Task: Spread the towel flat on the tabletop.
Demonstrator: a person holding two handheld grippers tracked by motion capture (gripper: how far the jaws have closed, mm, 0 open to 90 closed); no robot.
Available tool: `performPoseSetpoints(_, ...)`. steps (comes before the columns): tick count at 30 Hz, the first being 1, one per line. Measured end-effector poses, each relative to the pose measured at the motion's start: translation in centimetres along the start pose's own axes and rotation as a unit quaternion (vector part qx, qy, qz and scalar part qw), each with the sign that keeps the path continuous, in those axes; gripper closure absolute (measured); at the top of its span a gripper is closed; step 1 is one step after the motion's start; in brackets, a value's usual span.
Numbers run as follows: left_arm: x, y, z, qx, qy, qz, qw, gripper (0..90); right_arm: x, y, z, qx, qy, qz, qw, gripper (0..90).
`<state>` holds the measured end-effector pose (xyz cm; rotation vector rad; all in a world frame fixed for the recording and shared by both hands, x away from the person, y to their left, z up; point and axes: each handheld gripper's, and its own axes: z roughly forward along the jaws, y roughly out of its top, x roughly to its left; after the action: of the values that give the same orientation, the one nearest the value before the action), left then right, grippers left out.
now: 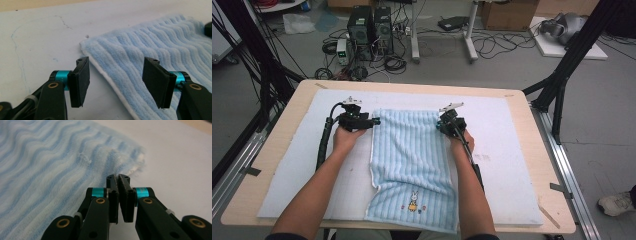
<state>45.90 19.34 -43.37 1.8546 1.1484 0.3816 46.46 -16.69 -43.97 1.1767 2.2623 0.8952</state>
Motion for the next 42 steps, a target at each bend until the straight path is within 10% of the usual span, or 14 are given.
performPoseSetpoints(5, -1.0, 0.0, -0.2, -0.003, -0.007, 0.007, 0.9999, 39.0, -2.2, 0.3, -0.5, -0.030, -0.096, 0.061, 0.9931, 84.4)
performPoseSetpoints(11, -2.1, -0.3, 0.4, 0.009, -0.018, 0.015, 0.9997, 38.5, -1.9, 0.2, -1.6, -0.059, -0.059, 0.079, 0.9934, 64.8)
performPoseSetpoints(22, -3.7, -1.1, 2.7, 0.029, -0.005, 0.022, 0.9993, 45.7, -2.6, -1.8, -5.6, -0.080, -0.009, 0.088, 0.9929, 58.3)
performPoseSetpoints(26, -4.2, -1.1, 3.0, 0.028, 0.006, 0.055, 0.9981, 81.7, -2.5, -3.3, -6.1, -0.073, -0.007, 0.082, 0.9939, 57.1)
performPoseSetpoints(29, -4.0, -0.7, 3.3, 0.028, 0.023, 0.054, 0.9979, 88.1, -2.3, -4.0, -6.2, -0.073, -0.003, 0.086, 0.9936, 57.1)
performPoseSetpoints(35, -1.2, -0.1, 3.2, 0.014, 0.075, 0.016, 0.9970, 88.4, -1.8, -4.3, -6.0, -0.071, -0.004, 0.088, 0.9935, 57.4)
performPoseSetpoints(38, 0.0, -0.2, 2.9, -0.003, 0.054, -0.025, 0.9982, 88.0, -1.2, -4.1, -5.8, -0.075, 0.007, 0.091, 0.9930, 57.4)
performPoseSetpoints(42, 0.4, -0.3, 2.2, -0.005, 0.015, -0.046, 0.9988, 51.9, -0.4, -3.9, -5.5, -0.071, 0.019, 0.071, 0.9947, 57.4)
